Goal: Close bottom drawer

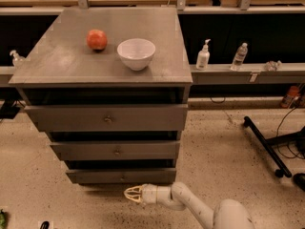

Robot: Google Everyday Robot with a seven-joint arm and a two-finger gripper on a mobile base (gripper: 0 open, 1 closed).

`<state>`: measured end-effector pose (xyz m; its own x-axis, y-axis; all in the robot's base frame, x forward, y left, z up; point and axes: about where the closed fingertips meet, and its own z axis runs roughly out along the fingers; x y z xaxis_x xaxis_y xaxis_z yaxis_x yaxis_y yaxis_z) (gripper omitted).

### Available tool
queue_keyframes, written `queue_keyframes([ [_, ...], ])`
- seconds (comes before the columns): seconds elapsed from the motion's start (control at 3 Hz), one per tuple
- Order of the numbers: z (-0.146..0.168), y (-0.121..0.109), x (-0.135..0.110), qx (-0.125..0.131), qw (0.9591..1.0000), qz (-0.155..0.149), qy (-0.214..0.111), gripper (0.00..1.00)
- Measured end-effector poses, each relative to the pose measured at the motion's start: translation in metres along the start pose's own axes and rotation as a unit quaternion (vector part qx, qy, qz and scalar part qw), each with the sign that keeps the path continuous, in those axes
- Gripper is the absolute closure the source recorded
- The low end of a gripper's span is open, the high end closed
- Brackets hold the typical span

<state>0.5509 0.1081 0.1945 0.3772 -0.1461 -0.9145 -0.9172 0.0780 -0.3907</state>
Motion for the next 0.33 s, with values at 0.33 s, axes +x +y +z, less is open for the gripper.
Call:
queue_keyframes([
  [0.33,0.0013,0.0008,-0.0004,-0.001,1.0,0.0,-0.001,0.61],
])
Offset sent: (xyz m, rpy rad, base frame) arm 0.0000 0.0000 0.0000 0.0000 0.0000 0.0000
